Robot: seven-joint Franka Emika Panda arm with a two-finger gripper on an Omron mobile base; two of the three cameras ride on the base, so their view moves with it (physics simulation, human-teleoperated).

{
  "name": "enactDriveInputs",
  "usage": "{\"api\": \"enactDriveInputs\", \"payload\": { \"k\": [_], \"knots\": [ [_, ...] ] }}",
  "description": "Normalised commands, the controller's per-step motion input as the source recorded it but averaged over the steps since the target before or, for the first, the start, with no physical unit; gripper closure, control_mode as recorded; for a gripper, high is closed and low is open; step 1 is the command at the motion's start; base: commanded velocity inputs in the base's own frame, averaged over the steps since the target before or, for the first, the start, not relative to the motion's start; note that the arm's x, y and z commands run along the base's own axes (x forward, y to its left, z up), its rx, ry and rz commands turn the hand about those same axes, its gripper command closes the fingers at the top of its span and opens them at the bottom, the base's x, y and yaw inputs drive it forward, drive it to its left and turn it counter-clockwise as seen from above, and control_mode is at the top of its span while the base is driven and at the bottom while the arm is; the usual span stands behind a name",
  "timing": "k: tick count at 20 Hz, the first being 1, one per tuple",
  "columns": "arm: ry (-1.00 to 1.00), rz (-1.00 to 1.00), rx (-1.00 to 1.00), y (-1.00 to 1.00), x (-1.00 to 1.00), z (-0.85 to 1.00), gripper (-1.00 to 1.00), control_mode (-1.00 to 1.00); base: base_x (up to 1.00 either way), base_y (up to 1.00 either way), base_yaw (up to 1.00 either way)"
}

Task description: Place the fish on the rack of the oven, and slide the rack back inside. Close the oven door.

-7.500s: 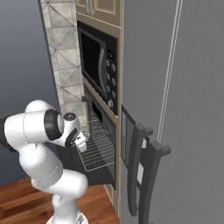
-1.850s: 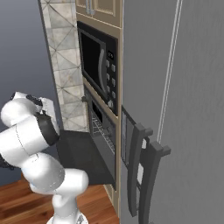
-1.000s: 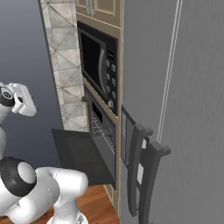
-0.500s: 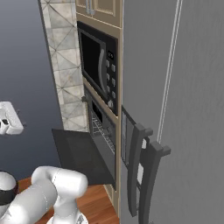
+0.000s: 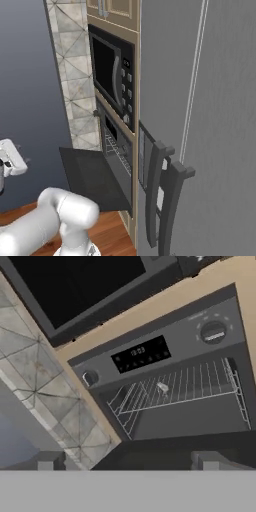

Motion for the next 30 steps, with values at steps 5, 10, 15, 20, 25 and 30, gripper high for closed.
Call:
{"api": "enactDriveInputs", "payload": {
  "k": [5,10,15,20,25,30],
  "knots": [
    [-0.05,-0.07,0.00,0.48,0.00,-0.92,-1.00,-1.00,0.00,0.00,0.00],
    [-0.02,-0.12,0.00,0.37,0.00,-0.79,-1.00,-1.00,0.00,0.00,0.00],
    [-0.03,-0.14,0.00,0.11,0.09,-0.70,-1.00,-1.00,0.00,0.00,0.00],
    [-0.03,-0.18,0.00,0.00,0.32,-0.67,-1.00,-1.00,0.00,0.00,0.00],
    [0.00,-0.13,0.00,0.00,0.52,-0.85,-1.00,-1.00,0.00,0.00,0.00],
    [0.00,-0.10,0.00,0.00,0.68,-0.89,-1.00,-1.00,0.00,0.00,0.00]
  ]
}}
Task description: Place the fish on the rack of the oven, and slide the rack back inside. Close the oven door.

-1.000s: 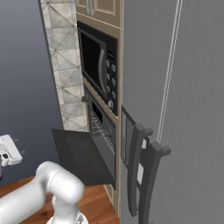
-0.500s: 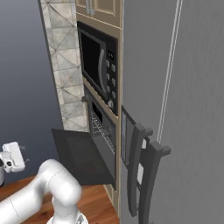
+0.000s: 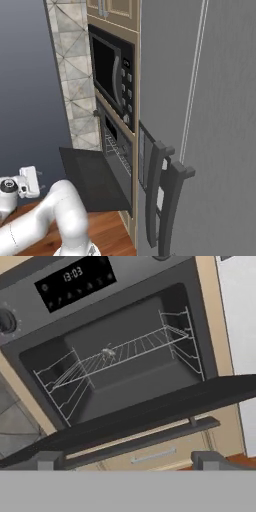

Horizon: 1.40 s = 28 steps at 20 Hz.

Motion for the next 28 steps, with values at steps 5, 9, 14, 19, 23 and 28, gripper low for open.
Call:
{"api": "enactDriveInputs", "payload": {
  "k": [5,9,14,19,23,28],
  "knots": [
    [0.00,-0.08,-0.02,0.14,0.67,-0.86,-1.00,-1.00,0.00,0.00,0.00],
    [0.00,-0.08,-0.06,0.24,0.52,-0.93,-1.00,-1.00,0.00,0.00,0.00],
    [0.00,-0.07,-0.10,0.33,0.41,-0.98,-1.00,-1.00,0.00,0.00,0.00],
    [-0.05,-0.07,-0.19,0.19,0.20,-1.00,-1.00,-1.00,0.00,0.00,0.00],
    [-0.09,-0.08,-0.26,0.01,0.02,-1.00,-1.00,-1.00,0.00,0.00,0.00],
    [-0.06,-0.10,-0.26,0.00,0.00,-1.00,-1.00,-1.00,0.00,0.00,0.00]
  ]
}}
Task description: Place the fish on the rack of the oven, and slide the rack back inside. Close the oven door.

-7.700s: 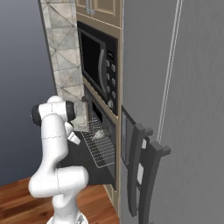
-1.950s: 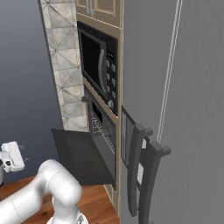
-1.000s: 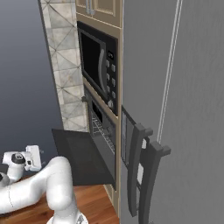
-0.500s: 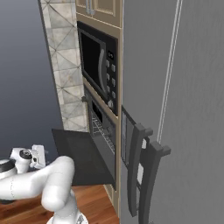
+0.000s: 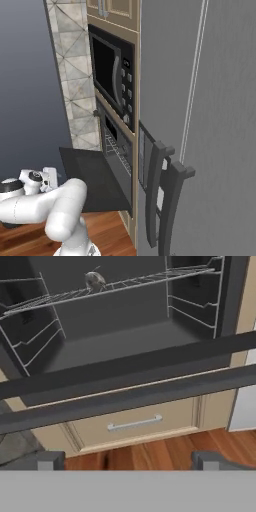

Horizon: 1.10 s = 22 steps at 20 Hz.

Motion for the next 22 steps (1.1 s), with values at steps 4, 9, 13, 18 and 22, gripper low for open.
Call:
{"api": "enactDriveInputs", "payload": {
  "k": [4,9,13,18,22],
  "knots": [
    [-0.02,-0.10,-0.31,0.00,0.00,-1.00,-1.00,-1.00,0.00,0.00,0.00],
    [0.00,-0.08,-0.34,0.00,0.00,-1.00,-1.00,-1.00,0.00,0.00,0.00],
    [-0.01,-0.07,-0.37,0.00,0.00,-1.00,-1.00,-1.00,0.00,0.00,0.00],
    [-0.04,-0.08,-0.36,0.00,0.00,-1.00,-1.00,-1.00,0.00,0.00,0.00],
    [-0.37,-0.22,-0.29,-0.60,-0.03,-0.41,-1.00,-1.00,0.00,0.00,0.00]
  ]
}}
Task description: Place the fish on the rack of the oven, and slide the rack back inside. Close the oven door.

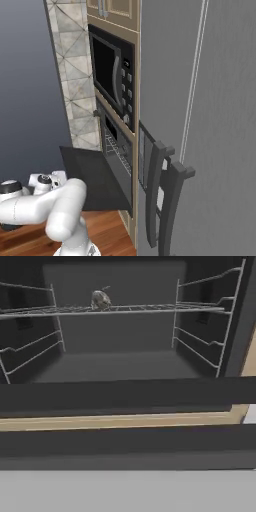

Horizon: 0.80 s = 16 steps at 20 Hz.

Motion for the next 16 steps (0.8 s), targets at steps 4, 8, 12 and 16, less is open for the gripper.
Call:
{"api": "enactDriveInputs", "payload": {
  "k": [4,8,12,16],
  "knots": [
    [-0.41,-0.25,-0.23,-0.87,0.02,0.10,-1.00,-1.00,0.00,0.00,0.00],
    [-0.31,-0.20,-0.18,-0.97,0.12,0.43,-1.00,-1.00,0.00,0.00,0.00],
    [-0.20,-0.08,-0.03,-1.00,0.13,0.61,-1.00,-1.00,0.00,0.00,0.00],
    [-0.05,-0.02,0.01,-1.00,0.31,0.45,-1.00,-1.00,0.00,0.00,0.00]
  ]
}}
